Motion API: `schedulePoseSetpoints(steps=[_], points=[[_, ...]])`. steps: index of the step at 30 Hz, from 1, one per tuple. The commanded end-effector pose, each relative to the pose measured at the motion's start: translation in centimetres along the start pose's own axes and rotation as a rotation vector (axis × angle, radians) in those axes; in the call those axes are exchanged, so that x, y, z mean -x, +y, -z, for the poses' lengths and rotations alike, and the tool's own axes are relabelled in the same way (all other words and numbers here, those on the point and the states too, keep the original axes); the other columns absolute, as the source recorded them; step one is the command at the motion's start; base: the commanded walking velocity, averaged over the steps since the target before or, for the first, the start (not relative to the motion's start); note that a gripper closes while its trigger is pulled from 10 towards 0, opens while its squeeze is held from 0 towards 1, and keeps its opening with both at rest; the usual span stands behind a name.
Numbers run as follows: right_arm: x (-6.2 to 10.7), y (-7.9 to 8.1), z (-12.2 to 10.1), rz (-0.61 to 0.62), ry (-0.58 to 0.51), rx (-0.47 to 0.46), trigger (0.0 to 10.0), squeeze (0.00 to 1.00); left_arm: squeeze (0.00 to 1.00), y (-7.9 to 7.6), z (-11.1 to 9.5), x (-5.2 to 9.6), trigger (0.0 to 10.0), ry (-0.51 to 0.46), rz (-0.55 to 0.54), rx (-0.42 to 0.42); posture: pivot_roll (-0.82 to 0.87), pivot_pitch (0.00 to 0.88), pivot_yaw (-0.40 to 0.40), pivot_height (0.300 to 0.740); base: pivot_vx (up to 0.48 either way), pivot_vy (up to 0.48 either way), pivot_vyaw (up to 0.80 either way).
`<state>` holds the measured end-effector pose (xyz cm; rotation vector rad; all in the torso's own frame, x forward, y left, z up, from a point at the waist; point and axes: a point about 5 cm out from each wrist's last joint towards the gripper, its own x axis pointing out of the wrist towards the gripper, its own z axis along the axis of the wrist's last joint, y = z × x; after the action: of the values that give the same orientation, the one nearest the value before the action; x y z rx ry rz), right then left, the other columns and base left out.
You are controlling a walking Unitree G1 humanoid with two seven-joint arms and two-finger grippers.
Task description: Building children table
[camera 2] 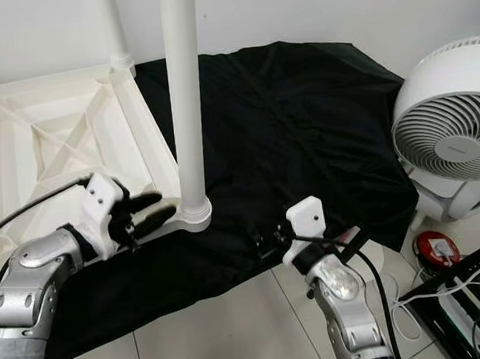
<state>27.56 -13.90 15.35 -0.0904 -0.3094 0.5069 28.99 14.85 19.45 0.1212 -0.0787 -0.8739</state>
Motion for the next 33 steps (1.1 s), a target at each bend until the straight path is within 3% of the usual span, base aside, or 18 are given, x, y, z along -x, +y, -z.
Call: schedulePoseSetpoints(steps=[1,4,12,13,22,27,33], points=[[0.0,-0.1,0.7,0.002,0.032,-0.008,10.0,0.00,0.00,-0.3,-1.1,0.2,10.0,-0.065,0.061,0.035,0.06,0.088,-0.081,0.740,0.000,0.000,0.00],[-0.7,-0.7,1.2,0.065,0.053,-0.003,10.0,0.00,0.00,0.6,-2.3,0.3,10.0,-0.140,-0.022,0.065,0.08,0.086,-0.088,0.740,0.000,0.000,0.00],[-1.1,-1.6,2.0,0.186,0.089,-0.010,10.0,0.00,0.00,2.7,-2.0,0.0,10.0,-0.139,-0.272,0.088,0.08,0.077,-0.096,0.740,0.000,0.000,0.00],[-2.0,-2.3,2.4,0.255,0.099,0.000,10.0,0.00,0.00,3.6,-1.9,-0.8,10.0,-0.121,-0.411,0.088,0.08,0.073,-0.100,0.740,0.000,0.000,0.00],[-4.5,-3.9,3.0,0.327,0.131,0.018,10.0,0.00,0.00,5.3,-2.3,-2.8,10.0,-0.094,-0.669,0.050,0.09,0.074,-0.115,0.740,0.000,0.000,0.00],[-6.4,-4.9,3.4,0.358,0.185,0.017,10.0,0.00,0.00,5.0,-3.9,-4.4,10.0,-0.144,-0.662,0.007,0.09,0.074,-0.113,0.740,0.000,0.000,0.00],[-7.5,-5.1,3.5,0.379,0.203,0.012,10.0,0.00,0.00,4.2,-3.4,-5.0,10.0,-0.108,-0.626,-0.059,0.09,0.074,-0.111,0.740,0.000,0.000,0.00]])
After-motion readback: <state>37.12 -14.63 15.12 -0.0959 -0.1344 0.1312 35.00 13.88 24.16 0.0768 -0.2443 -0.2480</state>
